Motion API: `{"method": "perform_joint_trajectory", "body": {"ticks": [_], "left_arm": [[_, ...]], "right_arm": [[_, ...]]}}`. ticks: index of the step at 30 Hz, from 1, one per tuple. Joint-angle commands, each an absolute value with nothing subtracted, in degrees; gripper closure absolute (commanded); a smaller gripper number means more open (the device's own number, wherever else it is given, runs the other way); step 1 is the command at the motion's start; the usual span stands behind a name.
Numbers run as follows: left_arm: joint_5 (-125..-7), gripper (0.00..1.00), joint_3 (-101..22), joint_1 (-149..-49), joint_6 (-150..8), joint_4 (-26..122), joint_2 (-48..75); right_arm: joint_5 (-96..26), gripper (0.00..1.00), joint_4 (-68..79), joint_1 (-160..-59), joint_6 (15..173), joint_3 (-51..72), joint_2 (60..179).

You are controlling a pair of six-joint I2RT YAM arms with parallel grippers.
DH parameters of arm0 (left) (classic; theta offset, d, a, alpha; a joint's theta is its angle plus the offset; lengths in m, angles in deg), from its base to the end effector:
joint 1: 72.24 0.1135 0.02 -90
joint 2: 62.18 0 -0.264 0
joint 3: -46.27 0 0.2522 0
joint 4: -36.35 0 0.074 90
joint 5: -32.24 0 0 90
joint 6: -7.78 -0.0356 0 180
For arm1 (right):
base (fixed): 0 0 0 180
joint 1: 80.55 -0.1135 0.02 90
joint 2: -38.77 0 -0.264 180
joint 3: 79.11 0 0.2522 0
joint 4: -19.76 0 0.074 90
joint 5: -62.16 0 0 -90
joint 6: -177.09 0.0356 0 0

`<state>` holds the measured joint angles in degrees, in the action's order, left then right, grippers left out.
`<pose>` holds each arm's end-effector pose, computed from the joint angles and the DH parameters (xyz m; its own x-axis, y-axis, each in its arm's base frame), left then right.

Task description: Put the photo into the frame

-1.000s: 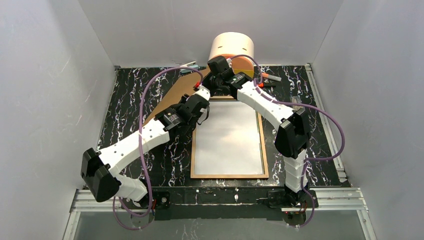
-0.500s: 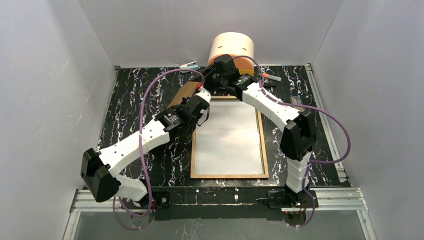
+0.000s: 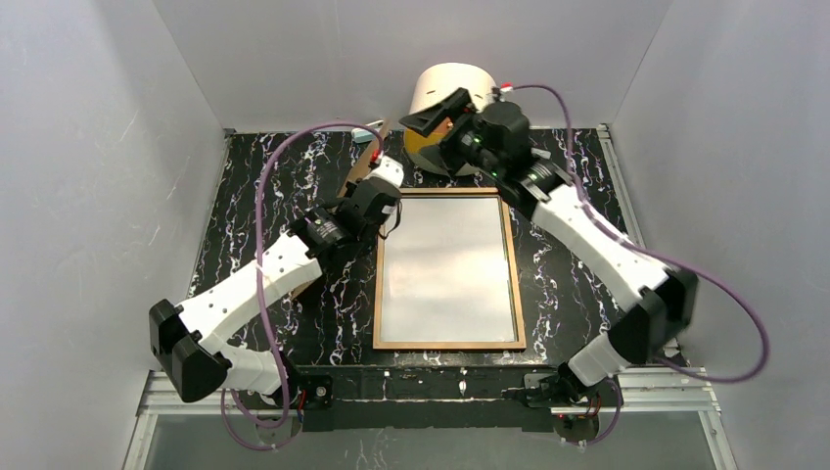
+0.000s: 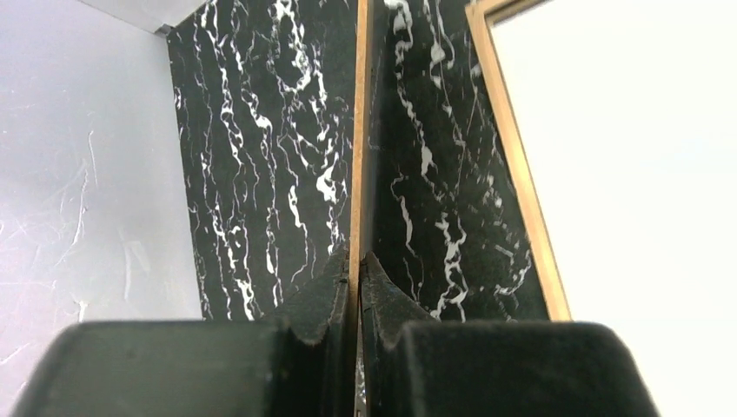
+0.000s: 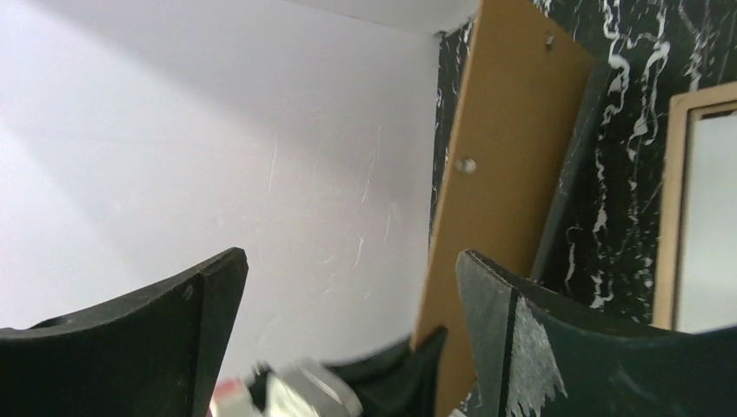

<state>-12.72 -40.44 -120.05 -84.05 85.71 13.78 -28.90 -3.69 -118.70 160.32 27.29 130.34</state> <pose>0.2075 -0.1914 0.3548 -0.4140 0.4903 -0.7669 0.1655 0.8690 0.4663 0.2979 0.2349 0.4255 -0.6391 0.7153 -0.2826 -0.0695 0.3122 0.9475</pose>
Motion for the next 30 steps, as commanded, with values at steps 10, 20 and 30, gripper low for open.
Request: {"method": "perform_joint_trajectory", "body": {"ticks": [10,20,30], "left_arm": [[-16.78,1.00,-60.19,-119.52,-75.67,80.99,8.61],[-33.05,1.00,-65.73,-119.56,-64.62,73.59,5.55],[-48.03,1.00,-66.94,-119.47,-52.54,62.80,5.49]], "right_arm": [[-24.15,0.01,18.75,-114.82,137.96,-8.54,102.21],[-57.27,0.01,40.40,-95.56,152.14,-12.38,108.87],[-64.84,0.01,56.89,-88.01,156.85,-18.82,109.05]]}}
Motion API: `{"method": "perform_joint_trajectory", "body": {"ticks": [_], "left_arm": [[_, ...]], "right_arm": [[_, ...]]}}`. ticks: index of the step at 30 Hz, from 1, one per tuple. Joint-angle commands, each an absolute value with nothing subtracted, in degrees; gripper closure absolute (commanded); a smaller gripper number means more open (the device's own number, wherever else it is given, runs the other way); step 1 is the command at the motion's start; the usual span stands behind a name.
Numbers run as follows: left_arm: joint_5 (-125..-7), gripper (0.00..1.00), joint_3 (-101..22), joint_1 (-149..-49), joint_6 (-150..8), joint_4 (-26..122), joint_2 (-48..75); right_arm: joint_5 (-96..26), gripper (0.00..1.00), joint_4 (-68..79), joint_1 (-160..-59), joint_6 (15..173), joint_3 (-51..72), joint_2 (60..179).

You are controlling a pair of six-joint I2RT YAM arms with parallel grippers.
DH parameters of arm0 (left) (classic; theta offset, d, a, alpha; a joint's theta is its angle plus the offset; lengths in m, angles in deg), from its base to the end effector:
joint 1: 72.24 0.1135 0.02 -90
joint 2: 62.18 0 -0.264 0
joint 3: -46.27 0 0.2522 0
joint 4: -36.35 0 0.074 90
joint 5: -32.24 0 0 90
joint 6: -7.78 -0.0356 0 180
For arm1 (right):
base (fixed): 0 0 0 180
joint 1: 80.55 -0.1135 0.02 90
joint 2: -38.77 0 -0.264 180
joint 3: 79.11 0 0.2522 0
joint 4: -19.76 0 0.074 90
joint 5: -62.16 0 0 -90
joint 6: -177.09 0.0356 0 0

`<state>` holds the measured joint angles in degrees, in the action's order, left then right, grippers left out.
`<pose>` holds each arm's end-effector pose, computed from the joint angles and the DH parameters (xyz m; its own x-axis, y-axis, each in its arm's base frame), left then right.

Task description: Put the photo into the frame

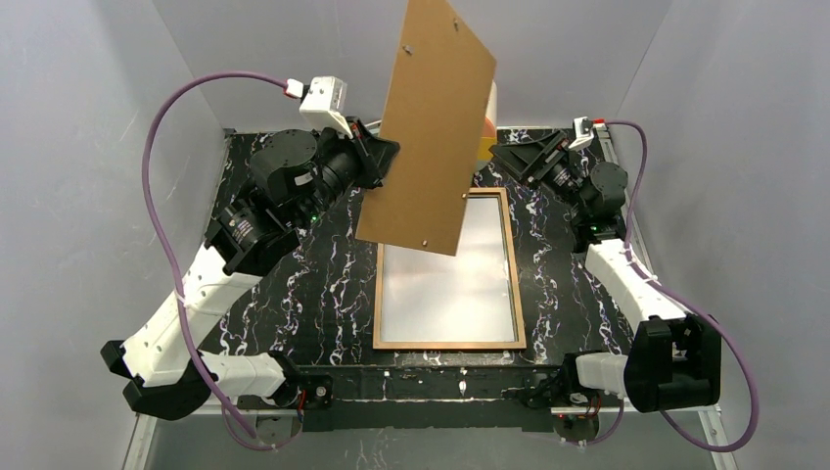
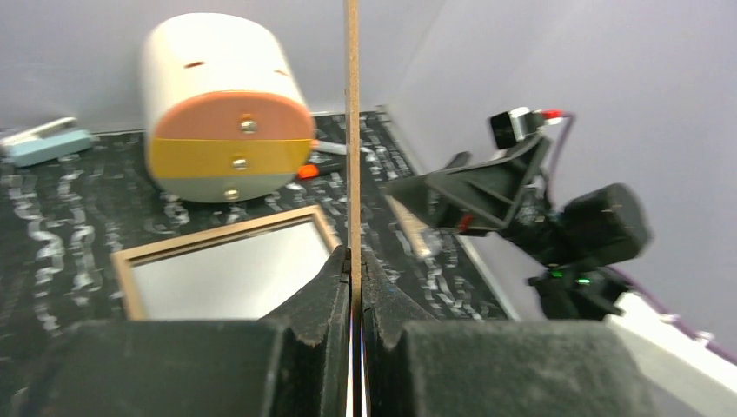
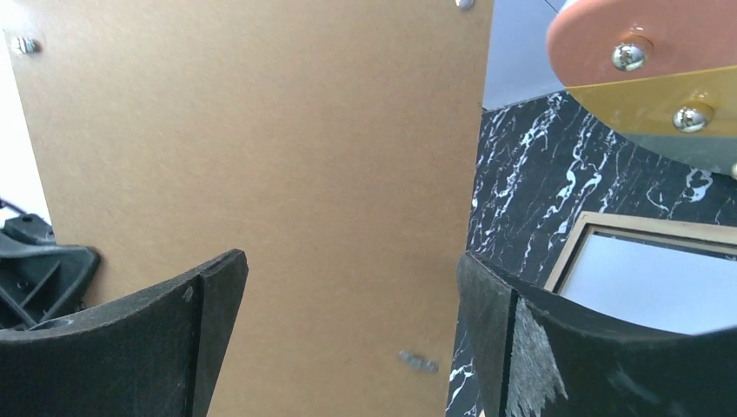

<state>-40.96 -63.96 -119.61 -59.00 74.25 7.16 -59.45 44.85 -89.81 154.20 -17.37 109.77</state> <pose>0.1603 -0.1589 0.5313 -0.1682 -0.3746 -0.9118 0.4816 0.7759 -0.4076 0.2766 0.0640 0.3510 -0.4800 0.7167 -0.5059 -0.4949 0.2549 0.8307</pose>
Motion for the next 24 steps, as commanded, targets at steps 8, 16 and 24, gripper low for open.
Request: {"method": "perform_joint_trajectory", "body": {"ticks": [8,16,24], "left_arm": [[-52.79,1.00,-69.52,-119.52,-43.81,57.55,8.31],[-54.02,1.00,-69.96,-119.46,-39.25,56.75,10.20],[-52.46,1.00,-69.83,-119.51,-39.21,58.82,9.60]], "right_arm": [[-64.82,0.01,70.13,-84.31,166.37,-25.92,108.04],[-69.34,0.27,87.75,-83.31,178.97,-25.51,112.79],[-65.97,0.49,109.16,-78.66,193.68,-30.08,118.43]]}}
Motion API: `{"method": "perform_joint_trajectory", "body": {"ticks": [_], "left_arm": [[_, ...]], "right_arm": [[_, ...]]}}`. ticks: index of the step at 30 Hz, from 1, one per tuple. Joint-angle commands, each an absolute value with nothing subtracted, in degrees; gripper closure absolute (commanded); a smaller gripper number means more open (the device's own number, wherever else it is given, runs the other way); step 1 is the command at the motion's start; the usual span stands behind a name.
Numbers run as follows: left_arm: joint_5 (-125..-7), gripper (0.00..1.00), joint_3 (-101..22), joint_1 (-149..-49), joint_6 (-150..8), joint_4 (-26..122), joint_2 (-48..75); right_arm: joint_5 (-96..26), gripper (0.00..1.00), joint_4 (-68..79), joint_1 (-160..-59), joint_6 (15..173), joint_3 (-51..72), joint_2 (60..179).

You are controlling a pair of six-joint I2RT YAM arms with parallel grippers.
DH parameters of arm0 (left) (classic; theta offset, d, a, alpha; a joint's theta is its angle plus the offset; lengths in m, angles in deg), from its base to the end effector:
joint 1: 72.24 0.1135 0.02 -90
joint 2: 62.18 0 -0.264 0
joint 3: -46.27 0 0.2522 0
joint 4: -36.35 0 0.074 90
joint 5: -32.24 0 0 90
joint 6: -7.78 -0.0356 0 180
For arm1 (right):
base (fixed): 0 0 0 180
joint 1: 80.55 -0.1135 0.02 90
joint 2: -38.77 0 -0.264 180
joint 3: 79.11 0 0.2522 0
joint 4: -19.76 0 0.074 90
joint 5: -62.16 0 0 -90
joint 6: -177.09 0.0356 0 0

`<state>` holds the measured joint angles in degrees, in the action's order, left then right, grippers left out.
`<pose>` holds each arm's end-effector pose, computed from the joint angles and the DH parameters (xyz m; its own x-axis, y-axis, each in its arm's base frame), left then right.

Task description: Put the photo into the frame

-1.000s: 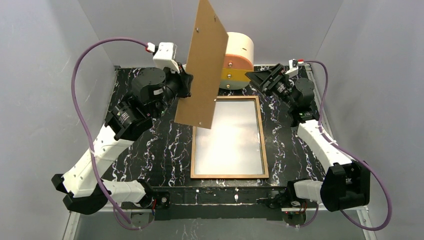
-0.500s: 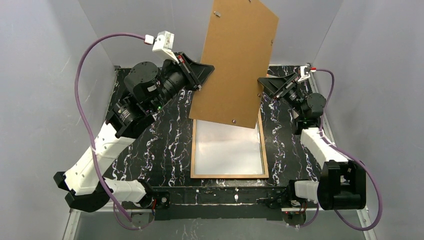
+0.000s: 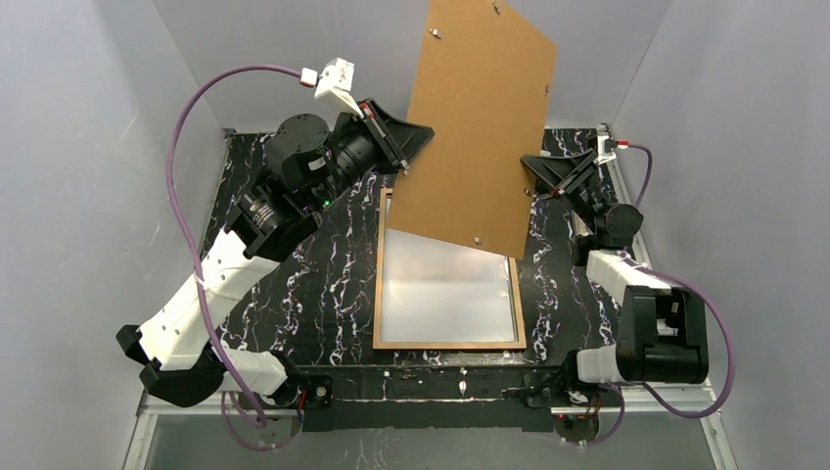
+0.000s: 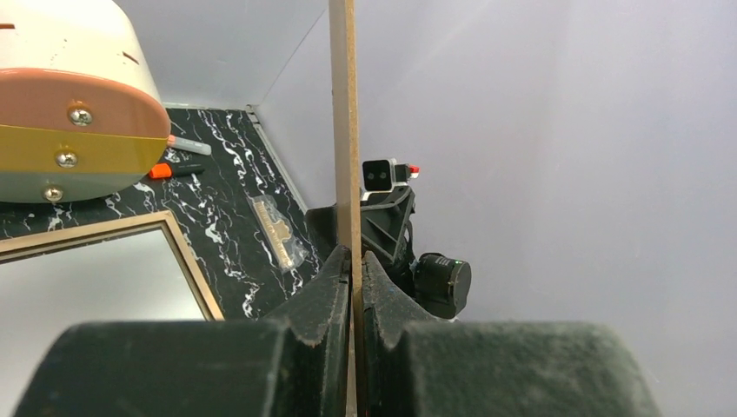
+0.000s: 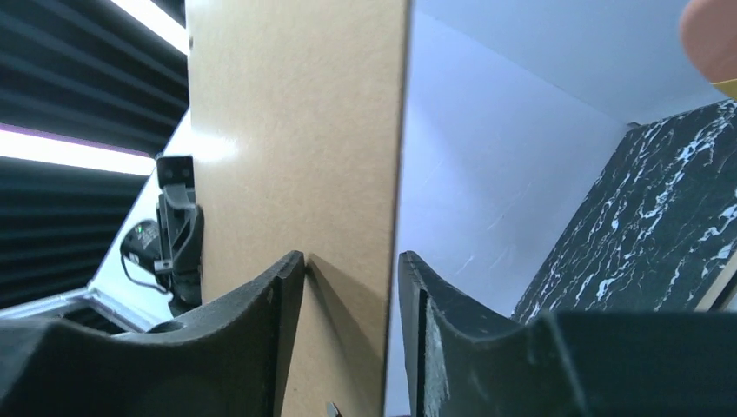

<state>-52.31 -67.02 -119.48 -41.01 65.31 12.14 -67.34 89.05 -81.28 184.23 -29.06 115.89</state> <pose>0.1739 -0.1831 0.5453 -0.3509 -0.5865 -0.7300 0.5798 0.4760 -0.6612 0.2606 0.0260 0.3243 -0.5606 0.7586 -0.3321 -0.6069 -0.1036 0.7880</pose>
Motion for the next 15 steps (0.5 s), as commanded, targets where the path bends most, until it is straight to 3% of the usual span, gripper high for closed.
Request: {"method": "perform_joint_trajectory", "body": {"ticks": [1,5,9,10,13,15], "left_arm": [[-52.90,1.00,-69.68,-119.54,-39.37,58.89,9.35],[-53.79,1.00,-69.44,-119.45,-40.44,60.80,8.41],[-53.11,1.00,-67.42,-119.46,-40.65,61.71,7.25],[-52.72,1.00,-66.89,-119.45,-40.54,61.90,7.03],[-51.81,1.00,-65.29,-119.49,-39.43,61.52,6.36],[-51.80,1.00,-64.79,-119.45,-38.56,60.90,6.36]], "right_arm": [[-65.92,0.56,110.17,-78.33,194.78,-29.92,119.14],[-67.99,0.76,109.74,-78.00,194.19,-28.55,118.85],[-69.89,0.82,105.77,-78.00,191.40,-27.64,116.64],[-70.61,0.80,105.18,-78.00,190.88,-27.19,116.25],[-71.88,0.56,104.65,-78.00,190.72,-26.11,115.55],[-72.70,0.51,105.03,-78.00,191.30,-25.18,115.23]]}}
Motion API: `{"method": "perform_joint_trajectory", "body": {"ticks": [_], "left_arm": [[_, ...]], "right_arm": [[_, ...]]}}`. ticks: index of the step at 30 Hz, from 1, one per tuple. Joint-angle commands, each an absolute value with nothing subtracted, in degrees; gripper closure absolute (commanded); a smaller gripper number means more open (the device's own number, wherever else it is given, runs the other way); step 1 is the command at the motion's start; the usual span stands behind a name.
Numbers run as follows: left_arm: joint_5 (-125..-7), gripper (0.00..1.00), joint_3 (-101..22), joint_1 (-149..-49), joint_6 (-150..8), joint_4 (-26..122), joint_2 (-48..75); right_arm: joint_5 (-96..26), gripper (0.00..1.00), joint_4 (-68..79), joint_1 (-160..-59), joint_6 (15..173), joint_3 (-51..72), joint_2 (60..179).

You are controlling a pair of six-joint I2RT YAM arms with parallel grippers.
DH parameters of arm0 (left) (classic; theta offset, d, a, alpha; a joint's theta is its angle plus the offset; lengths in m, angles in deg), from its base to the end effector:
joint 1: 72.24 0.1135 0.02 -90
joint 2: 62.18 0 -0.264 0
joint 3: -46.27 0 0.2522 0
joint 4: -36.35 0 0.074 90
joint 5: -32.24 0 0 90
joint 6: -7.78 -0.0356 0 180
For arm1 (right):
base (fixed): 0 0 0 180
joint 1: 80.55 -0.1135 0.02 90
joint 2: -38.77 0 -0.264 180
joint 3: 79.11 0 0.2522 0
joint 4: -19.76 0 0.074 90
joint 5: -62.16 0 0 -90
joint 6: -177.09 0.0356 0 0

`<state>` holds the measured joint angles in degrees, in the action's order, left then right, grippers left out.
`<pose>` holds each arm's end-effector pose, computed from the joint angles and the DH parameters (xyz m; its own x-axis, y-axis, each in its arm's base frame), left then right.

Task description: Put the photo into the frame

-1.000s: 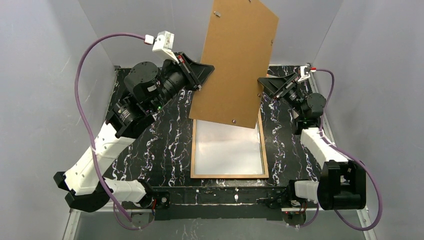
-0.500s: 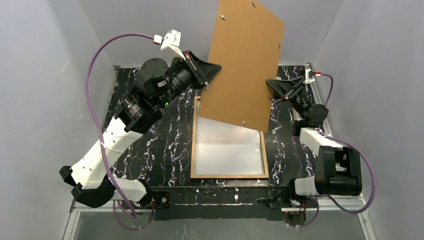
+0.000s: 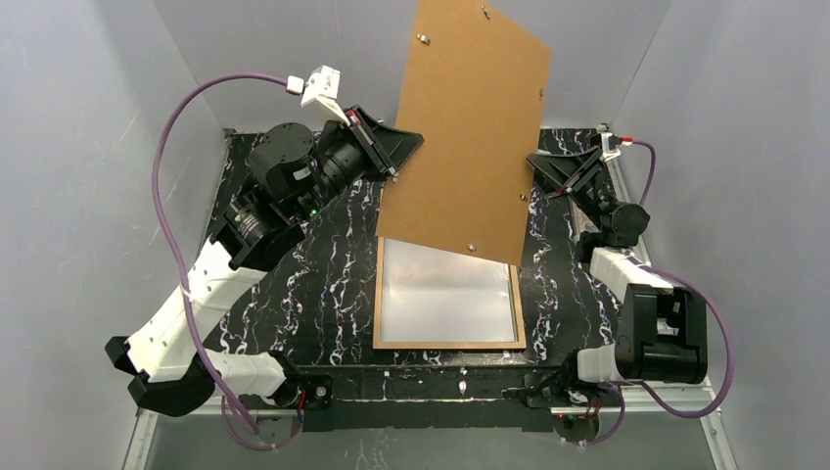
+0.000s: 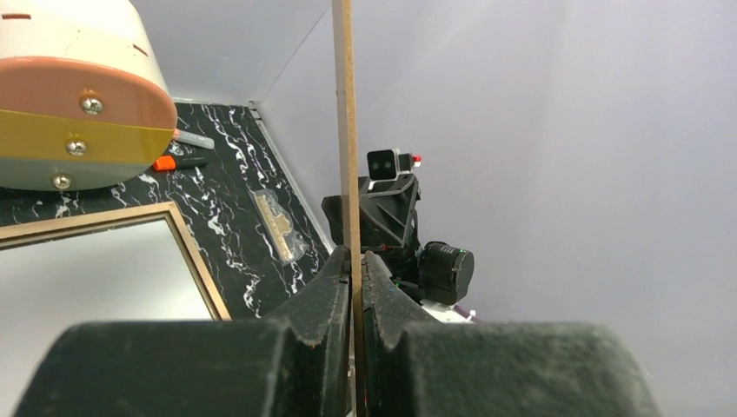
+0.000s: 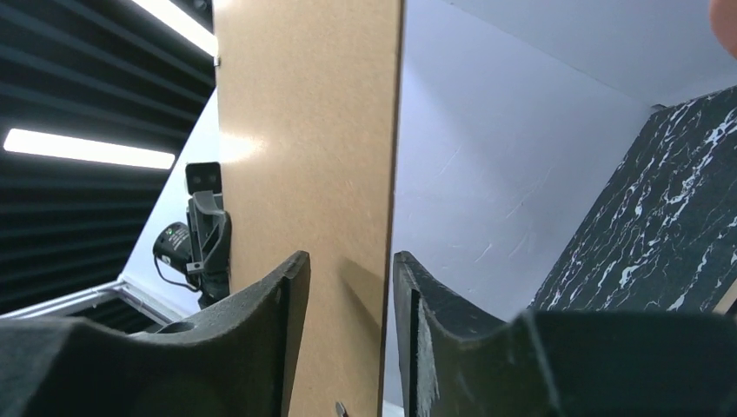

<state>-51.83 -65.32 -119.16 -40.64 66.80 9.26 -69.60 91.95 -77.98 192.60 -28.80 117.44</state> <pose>0.1643 -0.1703 0.5448 -0.3499 -0.5923 -0.7258 0.5678 0.4822 -0.6672 0.2634 0.0119 0.3222 -0.6153 0.7471 -0.2515 -0.5472 -0.1751 0.8185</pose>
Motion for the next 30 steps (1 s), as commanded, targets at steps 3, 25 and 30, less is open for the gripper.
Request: {"method": "perform_joint_trajectory", "body": {"ticks": [3,25,30], "left_arm": [[-51.90,1.00,-64.82,-119.48,-37.02,61.40,6.95],[-40.95,0.31,-46.38,-119.46,-43.01,72.13,-5.55],[-35.16,0.17,-44.09,-119.46,-44.51,74.95,-6.81]], "right_arm": [[-72.50,0.52,106.07,-78.05,193.53,-24.37,114.45],[-81.02,0.99,71.41,-78.07,184.48,-27.69,105.92],[-81.55,0.99,68.10,-78.00,183.99,-31.64,105.25]]}}
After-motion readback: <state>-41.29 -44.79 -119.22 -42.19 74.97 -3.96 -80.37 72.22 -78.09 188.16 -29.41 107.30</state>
